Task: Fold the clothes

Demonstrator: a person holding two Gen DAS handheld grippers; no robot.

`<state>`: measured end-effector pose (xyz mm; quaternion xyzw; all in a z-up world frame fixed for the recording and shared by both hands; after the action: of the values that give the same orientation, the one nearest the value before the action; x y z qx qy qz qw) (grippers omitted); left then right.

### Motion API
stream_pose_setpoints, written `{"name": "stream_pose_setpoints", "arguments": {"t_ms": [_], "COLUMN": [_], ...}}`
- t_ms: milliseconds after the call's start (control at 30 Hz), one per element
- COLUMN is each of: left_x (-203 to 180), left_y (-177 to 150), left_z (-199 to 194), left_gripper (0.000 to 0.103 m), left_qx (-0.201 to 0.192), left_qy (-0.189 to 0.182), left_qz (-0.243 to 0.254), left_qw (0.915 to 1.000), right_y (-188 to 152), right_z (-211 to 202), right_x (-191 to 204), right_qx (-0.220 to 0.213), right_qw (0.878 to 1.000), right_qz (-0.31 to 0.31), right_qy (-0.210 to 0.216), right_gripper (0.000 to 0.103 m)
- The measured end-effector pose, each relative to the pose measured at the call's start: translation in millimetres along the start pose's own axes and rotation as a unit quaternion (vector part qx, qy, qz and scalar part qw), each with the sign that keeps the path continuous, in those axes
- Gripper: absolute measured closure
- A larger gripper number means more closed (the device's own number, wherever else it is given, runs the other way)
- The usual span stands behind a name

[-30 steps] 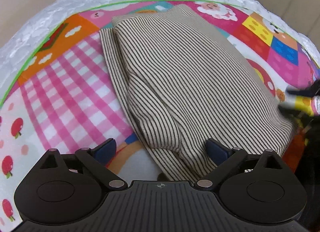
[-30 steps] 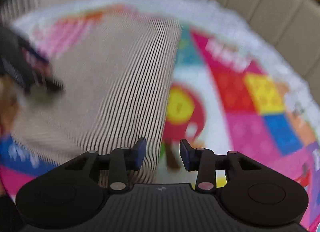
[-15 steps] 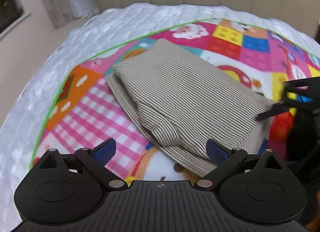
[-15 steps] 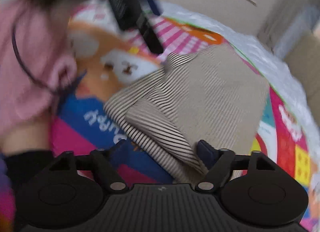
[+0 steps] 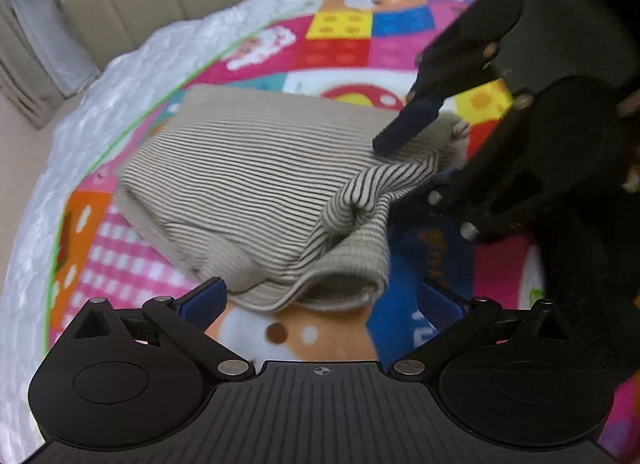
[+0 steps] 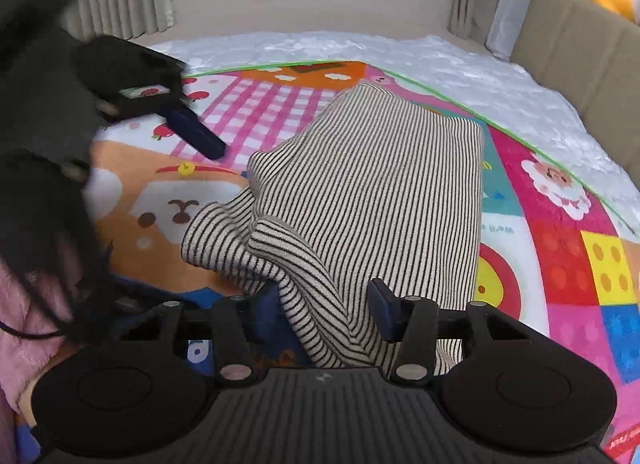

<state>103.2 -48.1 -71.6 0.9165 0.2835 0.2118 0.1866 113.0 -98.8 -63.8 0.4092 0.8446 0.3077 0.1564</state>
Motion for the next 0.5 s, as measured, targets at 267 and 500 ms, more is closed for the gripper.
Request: {"name": "stream_pose_setpoints", "arguments": {"t_ms": [267, 500], "left_x": [53, 66], "left_y": [0, -7], "left_z": [16, 20], "left_gripper": [0.0, 0.0], "left_qx": [-0.005, 0.002], "left_qy": [0.005, -0.011], "left_qz": [-0.157, -0.205], "left_qw": [0.9875, 0.9787], "right_y": [-33, -30], "right_z": [13, 48], "right_x": [11, 17], "right_qx": [-0.017, -0.03], "right_qw": [0.98, 0.958], "right_qz": [-0.17, -0.242], "right_qy": [-0.099, -0.15], "right_gripper": [0.031, 0.033]}}
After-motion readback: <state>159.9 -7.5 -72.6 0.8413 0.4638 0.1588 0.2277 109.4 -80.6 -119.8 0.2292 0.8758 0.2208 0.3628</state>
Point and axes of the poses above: each gripper's, at about its wrist camera, not at the fingertips, and z roughly the way its jaws point, x to its left, y to its top, the point moved 7 cm from there along z, roughly the way its jaws point, and after that the axes turned 6 degrees about z, right-handed, at the moved point
